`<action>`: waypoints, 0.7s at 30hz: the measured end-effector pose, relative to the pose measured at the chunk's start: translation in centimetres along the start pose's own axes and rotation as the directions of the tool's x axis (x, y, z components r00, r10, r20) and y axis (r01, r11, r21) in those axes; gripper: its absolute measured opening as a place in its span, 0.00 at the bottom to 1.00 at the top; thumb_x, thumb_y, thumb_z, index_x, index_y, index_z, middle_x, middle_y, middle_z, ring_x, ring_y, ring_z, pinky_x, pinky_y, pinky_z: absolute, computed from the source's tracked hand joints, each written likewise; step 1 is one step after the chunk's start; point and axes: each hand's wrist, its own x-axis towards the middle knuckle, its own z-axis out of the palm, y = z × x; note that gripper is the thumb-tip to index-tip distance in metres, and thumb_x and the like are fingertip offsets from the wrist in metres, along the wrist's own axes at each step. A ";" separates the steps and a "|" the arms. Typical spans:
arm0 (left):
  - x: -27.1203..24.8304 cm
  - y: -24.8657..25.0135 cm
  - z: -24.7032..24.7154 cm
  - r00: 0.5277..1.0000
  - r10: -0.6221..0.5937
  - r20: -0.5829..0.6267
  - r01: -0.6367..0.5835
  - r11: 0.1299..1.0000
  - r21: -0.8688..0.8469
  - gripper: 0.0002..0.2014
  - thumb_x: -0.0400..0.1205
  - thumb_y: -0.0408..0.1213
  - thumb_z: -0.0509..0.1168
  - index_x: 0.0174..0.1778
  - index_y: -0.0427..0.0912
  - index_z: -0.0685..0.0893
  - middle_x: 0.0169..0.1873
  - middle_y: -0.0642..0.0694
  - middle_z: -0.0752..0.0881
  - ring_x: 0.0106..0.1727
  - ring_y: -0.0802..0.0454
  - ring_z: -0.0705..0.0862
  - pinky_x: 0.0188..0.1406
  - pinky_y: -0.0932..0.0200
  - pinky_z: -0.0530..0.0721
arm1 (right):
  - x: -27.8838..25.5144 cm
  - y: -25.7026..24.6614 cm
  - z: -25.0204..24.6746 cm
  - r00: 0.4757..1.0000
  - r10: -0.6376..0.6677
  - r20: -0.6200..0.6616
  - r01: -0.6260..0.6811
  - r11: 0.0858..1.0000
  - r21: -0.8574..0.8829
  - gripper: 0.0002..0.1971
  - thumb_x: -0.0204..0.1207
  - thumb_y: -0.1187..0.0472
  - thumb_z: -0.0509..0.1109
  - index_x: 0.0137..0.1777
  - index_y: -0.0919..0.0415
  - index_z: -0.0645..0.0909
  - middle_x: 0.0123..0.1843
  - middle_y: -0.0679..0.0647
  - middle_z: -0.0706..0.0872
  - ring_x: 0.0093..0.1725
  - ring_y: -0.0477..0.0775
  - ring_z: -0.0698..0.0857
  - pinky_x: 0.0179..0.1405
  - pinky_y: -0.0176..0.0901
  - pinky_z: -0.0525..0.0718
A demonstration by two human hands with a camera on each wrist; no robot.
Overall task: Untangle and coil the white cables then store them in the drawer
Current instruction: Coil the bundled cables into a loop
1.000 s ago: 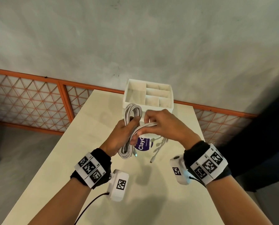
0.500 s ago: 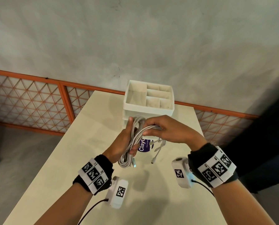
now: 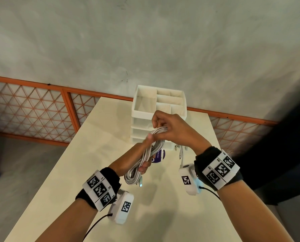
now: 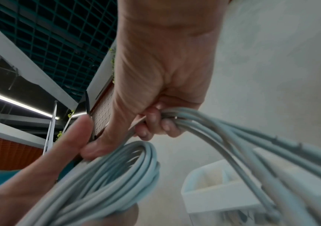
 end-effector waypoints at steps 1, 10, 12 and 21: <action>-0.2 -0.1 0.0 1.000 0.015 -0.004 -0.015 0.999 0.040 0.27 0.79 0.64 0.57 0.35 0.40 0.75 0.19 0.46 0.67 0.17 0.52 0.62 0.21 0.61 0.66 | 0.0 0.2 0.1 1.000 0.000 0.009 0.000 1.000 0.027 0.21 0.61 0.53 0.83 0.43 0.58 0.74 0.34 0.61 0.79 0.31 0.47 0.73 0.34 0.47 0.73; 0.7 -0.4 -1.2 0.998 0.013 -0.058 -0.019 0.993 -0.119 0.16 0.79 0.47 0.56 0.32 0.38 0.73 0.15 0.47 0.67 0.14 0.53 0.61 0.20 0.61 0.63 | -0.5 3.0 -1.5 0.988 0.146 -0.059 -0.126 0.958 0.257 0.16 0.72 0.53 0.76 0.48 0.61 0.74 0.27 0.56 0.79 0.30 0.49 0.73 0.29 0.38 0.70; 0.9 -0.4 -1.7 0.998 -0.009 -0.056 -0.004 0.973 -0.230 0.15 0.78 0.47 0.56 0.32 0.39 0.73 0.14 0.48 0.67 0.13 0.54 0.61 0.18 0.63 0.64 | -0.9 3.9 -1.1 0.986 0.148 -0.073 -0.128 0.965 0.228 0.09 0.78 0.53 0.69 0.47 0.58 0.77 0.26 0.48 0.76 0.28 0.44 0.71 0.28 0.31 0.70; 2.0 0.2 -0.8 0.956 0.157 -0.248 -0.199 0.968 -0.153 0.22 0.83 0.48 0.55 0.27 0.39 0.75 0.15 0.44 0.70 0.14 0.50 0.66 0.21 0.61 0.70 | -1.7 2.4 5.8 0.900 0.195 -0.389 -0.124 0.972 0.202 0.12 0.86 0.59 0.56 0.43 0.61 0.76 0.37 0.58 0.79 0.30 0.40 0.80 0.33 0.26 0.75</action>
